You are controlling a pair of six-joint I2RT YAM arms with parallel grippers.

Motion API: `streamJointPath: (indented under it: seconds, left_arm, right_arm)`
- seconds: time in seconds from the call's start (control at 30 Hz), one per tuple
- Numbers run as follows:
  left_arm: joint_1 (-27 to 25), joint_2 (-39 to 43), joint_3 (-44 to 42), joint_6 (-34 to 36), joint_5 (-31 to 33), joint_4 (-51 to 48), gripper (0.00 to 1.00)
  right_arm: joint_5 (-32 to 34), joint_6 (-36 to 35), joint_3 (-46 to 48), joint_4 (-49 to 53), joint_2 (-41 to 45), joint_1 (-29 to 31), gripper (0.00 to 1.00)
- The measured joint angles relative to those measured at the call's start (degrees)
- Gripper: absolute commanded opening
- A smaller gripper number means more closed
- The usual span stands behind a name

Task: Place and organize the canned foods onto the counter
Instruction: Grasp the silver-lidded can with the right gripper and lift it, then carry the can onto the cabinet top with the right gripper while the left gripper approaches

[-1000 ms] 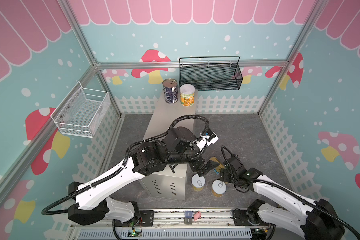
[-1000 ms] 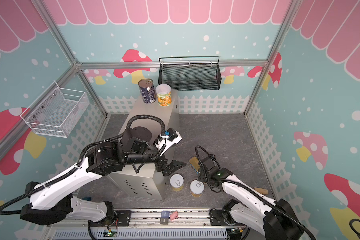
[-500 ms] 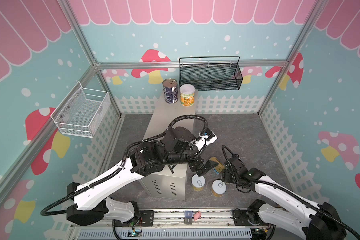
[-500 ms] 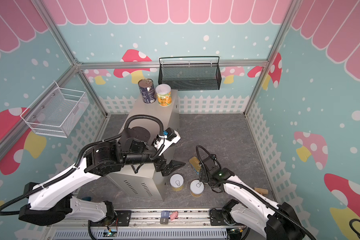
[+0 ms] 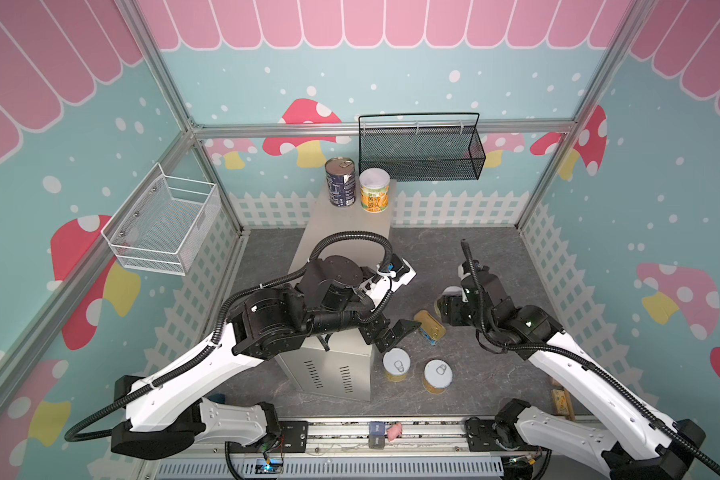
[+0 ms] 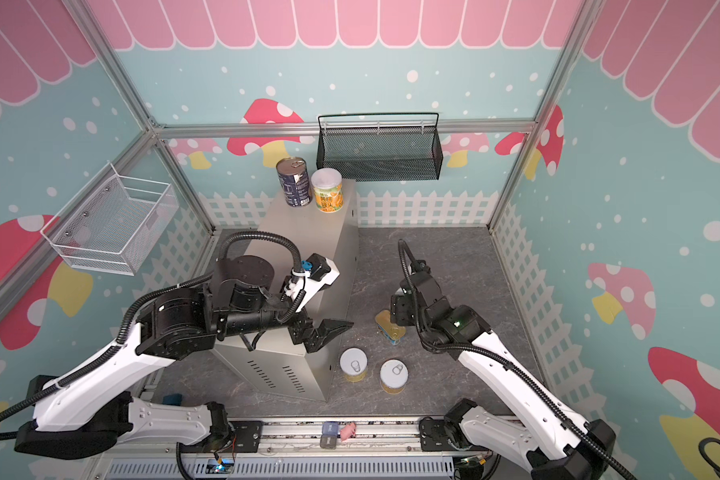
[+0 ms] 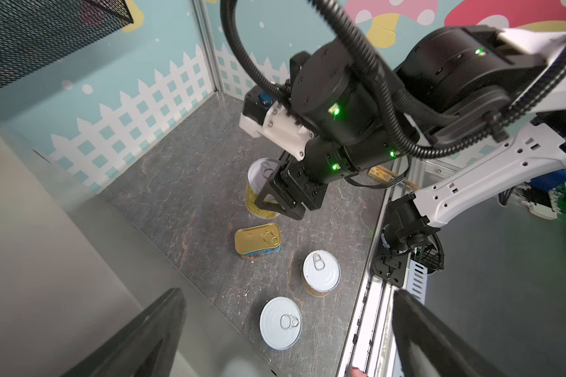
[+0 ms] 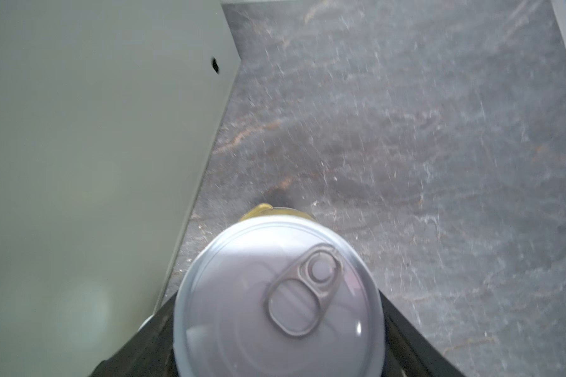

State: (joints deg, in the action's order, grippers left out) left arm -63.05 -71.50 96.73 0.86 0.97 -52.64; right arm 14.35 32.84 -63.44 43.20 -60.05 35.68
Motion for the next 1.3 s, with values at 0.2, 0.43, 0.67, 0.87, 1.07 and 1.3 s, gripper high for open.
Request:
streamJointPath:
  seconds: [0.2, 0.43, 0.67, 0.87, 1.07, 1.3]
  left_arm:
    - [7.4, 4.5, 0.0, -1.0, 2.1, -4.2, 1.00]
    - [14.7, 12.2, -1.1, -1.3, 2.5, -8.3, 0.99]
    - [20.9, 15.3, -0.9, -0.5, 1.4, -12.4, 0.99]
    - [27.6, 15.0, -0.8, -0.5, -3.3, -13.3, 0.99]
    - [28.6, 15.1, -1.2, -0.5, -6.4, -12.6, 0.99]
    - [29.0, 14.8, -2.3, -0.5, -7.5, -10.5, 1.00]
  right_arm:
    - [-6.5, -10.9, -15.3, -0.3, -7.8, 0.0, 0.75]
    - [-18.1, -21.7, -36.3, 1.6, -18.3, 0.0, 0.76]
    - [-29.0, -28.8, -59.5, 9.4, -32.5, 0.5, 0.77]
    - [-32.4, -31.2, -69.5, 13.8, -40.6, 2.1, 0.79]
    - [-33.4, -31.5, -71.8, 15.5, -43.9, 4.3, 0.79]
    - [-33.4, -31.3, -72.1, 13.7, -46.2, 6.5, 0.79]
